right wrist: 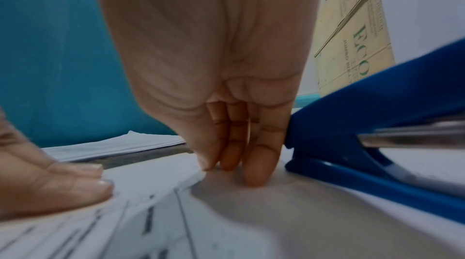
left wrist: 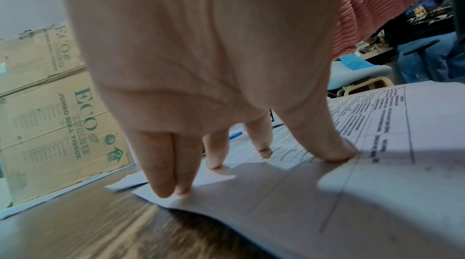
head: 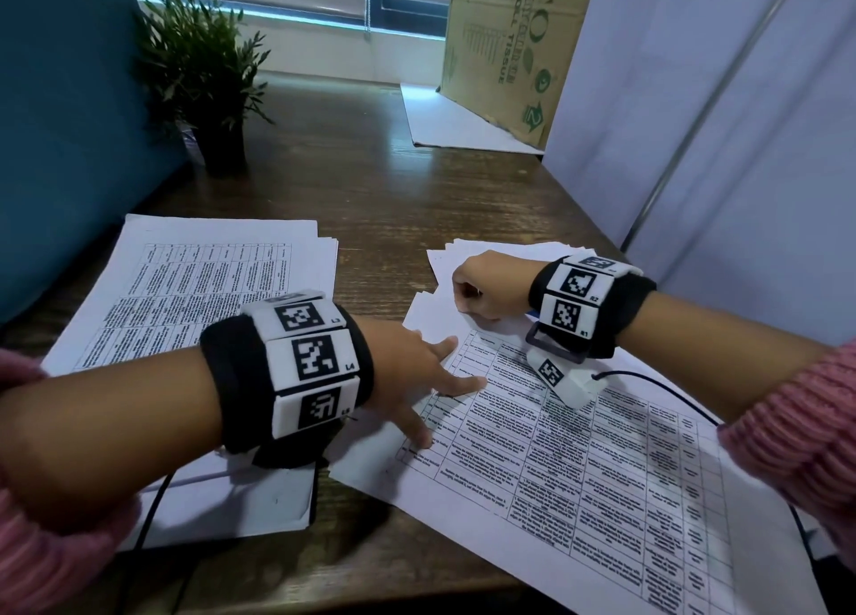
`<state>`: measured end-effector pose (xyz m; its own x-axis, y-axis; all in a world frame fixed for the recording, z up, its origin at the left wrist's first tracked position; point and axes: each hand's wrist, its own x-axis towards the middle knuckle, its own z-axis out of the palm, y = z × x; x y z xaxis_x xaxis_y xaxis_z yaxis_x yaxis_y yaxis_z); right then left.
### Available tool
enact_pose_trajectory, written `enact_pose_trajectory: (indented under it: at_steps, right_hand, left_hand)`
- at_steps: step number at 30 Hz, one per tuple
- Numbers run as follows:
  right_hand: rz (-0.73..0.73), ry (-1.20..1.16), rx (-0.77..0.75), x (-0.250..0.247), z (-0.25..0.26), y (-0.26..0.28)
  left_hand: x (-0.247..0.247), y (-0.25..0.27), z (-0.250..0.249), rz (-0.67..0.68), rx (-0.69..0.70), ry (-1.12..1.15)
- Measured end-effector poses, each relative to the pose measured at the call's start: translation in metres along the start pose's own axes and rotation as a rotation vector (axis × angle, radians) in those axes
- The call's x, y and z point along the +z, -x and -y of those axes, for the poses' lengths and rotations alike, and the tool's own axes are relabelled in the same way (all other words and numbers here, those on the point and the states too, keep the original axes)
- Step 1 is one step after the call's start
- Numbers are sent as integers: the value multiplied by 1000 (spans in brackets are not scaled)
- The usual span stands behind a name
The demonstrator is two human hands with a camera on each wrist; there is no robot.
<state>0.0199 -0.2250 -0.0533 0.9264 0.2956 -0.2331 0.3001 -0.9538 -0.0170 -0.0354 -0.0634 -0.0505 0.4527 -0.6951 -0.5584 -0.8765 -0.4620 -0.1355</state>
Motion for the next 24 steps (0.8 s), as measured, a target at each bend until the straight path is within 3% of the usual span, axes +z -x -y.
enact_pose_trajectory:
  at_steps: [8, 16, 24]
  right_hand:
    - [-91, -56, -75, 0, 4, -4]
    - [-135, -186, -33, -1, -3, -3]
    - [-143, -91, -80, -1, 4, -2]
  left_hand:
    - [-1, 0, 1, 4, 2, -5]
    - [0, 0, 1, 1, 2, -2]
    - [1, 0, 1, -3, 2, 11]
